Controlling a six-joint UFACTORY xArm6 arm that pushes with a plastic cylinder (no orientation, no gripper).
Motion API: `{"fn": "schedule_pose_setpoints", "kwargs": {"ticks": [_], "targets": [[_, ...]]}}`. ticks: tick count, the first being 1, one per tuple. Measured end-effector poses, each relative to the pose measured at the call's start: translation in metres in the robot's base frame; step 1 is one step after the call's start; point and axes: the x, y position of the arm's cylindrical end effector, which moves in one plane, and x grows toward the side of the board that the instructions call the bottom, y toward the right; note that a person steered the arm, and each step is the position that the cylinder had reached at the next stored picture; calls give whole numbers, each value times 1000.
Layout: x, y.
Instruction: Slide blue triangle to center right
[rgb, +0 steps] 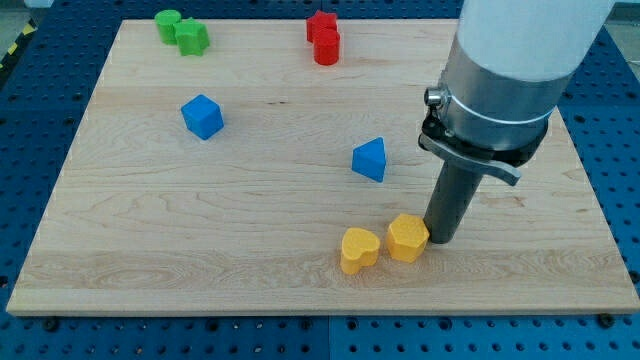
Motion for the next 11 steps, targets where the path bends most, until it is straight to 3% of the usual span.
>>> {"fn": "schedule_pose_setpoints", "kwargs": {"ticks": [2, 4, 5, 7, 10, 11], "targets": [[-10, -9], [-39, -105], [-67, -120], [-79, -67], [-151, -26], [-157, 6]]}}
